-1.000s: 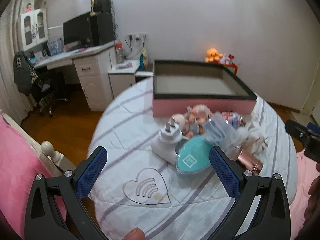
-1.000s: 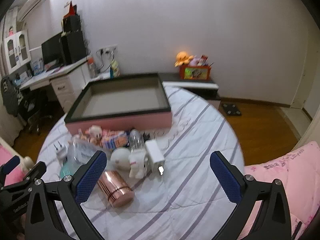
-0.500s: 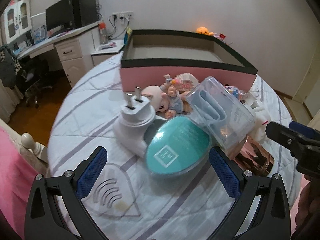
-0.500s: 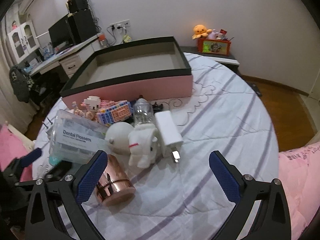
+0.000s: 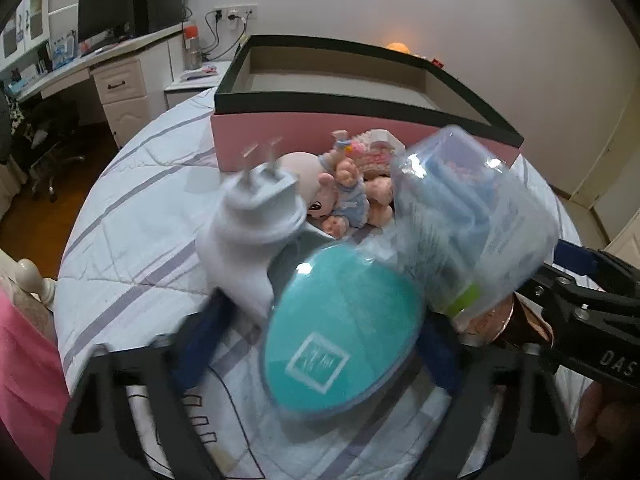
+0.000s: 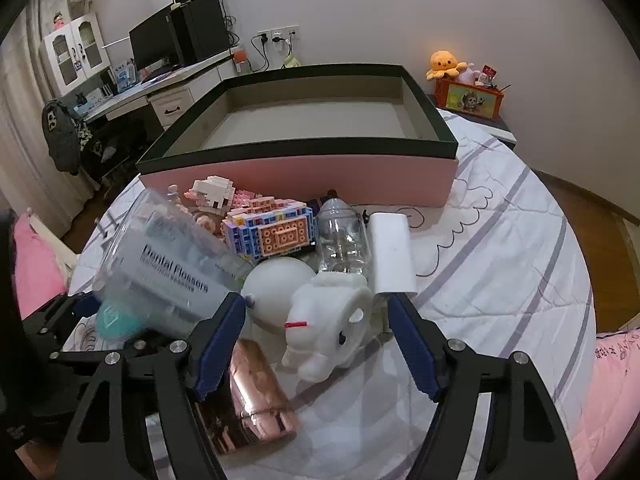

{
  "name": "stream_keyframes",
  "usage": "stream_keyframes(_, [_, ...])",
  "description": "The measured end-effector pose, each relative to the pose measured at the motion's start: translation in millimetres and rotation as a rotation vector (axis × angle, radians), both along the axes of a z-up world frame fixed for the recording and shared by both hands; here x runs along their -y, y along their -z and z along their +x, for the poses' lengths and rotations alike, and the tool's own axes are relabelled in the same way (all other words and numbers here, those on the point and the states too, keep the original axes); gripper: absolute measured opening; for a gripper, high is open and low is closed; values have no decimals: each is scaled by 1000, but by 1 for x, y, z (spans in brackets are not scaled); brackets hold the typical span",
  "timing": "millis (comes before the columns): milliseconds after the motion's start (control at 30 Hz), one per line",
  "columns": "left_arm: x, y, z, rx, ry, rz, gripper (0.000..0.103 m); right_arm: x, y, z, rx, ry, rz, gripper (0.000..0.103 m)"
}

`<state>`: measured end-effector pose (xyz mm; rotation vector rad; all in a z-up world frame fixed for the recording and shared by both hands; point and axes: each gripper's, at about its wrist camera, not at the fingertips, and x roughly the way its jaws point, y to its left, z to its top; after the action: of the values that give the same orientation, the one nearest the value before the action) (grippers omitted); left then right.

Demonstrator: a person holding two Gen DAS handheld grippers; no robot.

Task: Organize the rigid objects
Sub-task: 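Grasp the teal-lidded oval case with the left tool while the right tool grasps the white elephant figure, then carry both held items into the pink box and release them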

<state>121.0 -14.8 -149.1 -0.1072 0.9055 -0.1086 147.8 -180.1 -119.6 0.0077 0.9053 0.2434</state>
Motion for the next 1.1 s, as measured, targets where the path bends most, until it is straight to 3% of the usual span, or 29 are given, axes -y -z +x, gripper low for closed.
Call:
stream_keyframes(33, [-2, -1, -1, 2, 4, 0, 62, 0, 0, 0, -2, -11, 7, 67])
stream_keyframes(67, [-6, -3, -1, 0, 10, -11, 59, 0, 0, 0, -2, -14, 5, 67])
stream_keyframes(300, [-2, -1, -1, 10, 23, -21, 58, -6, 2, 4, 3, -37, -21, 67])
stream_keyframes(433, [-7, -3, -10, 13, 25, -47, 58, 1, 0, -2, -14, -47, 17, 67])
stream_keyframes(733, [-11, -3, -17, 14, 17, -11, 58, -6, 12, 14, -48, -59, 42, 67])
stream_keyframes(1100, [-24, -30, -34, 71, -17, 28, 58, 13, -12, -5, -6, -45, 135, 67])
